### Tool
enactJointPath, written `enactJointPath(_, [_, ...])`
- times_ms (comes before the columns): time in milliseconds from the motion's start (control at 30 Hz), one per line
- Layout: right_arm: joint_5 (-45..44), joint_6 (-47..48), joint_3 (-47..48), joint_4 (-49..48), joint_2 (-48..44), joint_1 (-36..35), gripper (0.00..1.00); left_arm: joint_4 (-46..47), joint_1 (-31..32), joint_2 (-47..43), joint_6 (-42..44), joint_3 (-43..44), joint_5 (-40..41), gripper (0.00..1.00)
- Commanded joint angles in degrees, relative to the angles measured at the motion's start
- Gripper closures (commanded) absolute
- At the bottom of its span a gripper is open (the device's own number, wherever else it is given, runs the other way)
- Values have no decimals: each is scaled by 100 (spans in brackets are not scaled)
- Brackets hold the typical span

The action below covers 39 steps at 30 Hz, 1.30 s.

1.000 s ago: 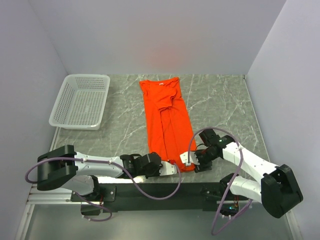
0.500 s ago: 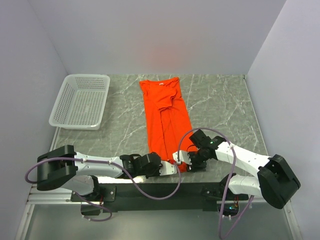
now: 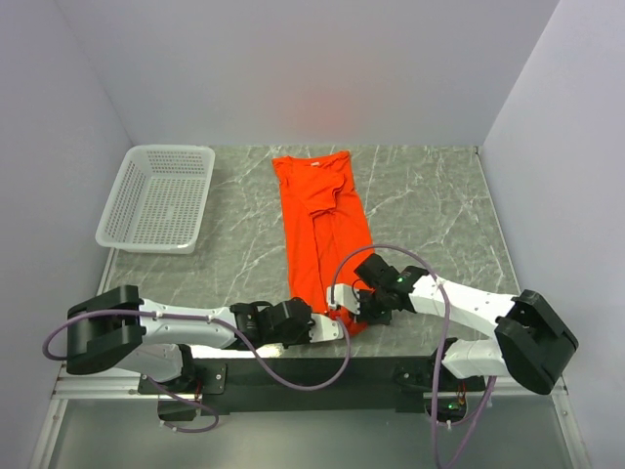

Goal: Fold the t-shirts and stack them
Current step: Fold the tshirt

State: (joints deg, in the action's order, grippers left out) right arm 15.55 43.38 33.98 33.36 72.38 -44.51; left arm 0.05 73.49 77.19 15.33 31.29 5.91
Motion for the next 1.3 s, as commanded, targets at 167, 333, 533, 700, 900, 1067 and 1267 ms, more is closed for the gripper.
enactJointPath(167, [904, -31, 240, 591, -364, 56, 100, 328, 16, -309, -13, -79, -152, 98])
enactJointPath(333, [1651, 426, 680, 1267, -330, 478, 100, 337, -54, -564, -21, -149, -292, 99])
enactJointPath(533, [2057, 803, 1093, 1707, -66, 1206, 100, 241, -291, -845, 5, -193, -529, 99])
enactJointPath(700, [2162, 1067, 1418, 1954, 241, 1428, 100, 83, -572, -1082, 84, -150, -775, 99])
enactJointPath(900, [2294, 1243, 1980, 2226, 759, 1691, 100, 12, -1415, -1329, 233, 52, -1231, 99])
enactJointPath(1067, [2233, 1139, 2892, 2376, 1435, 1937, 100, 38, -2251, -1119, 470, 359, -1540, 99])
enactJointPath(1267, [2215, 893, 4193, 2561, 2489, 2280, 100, 363, -2997, -364, 743, 825, -1848, 99])
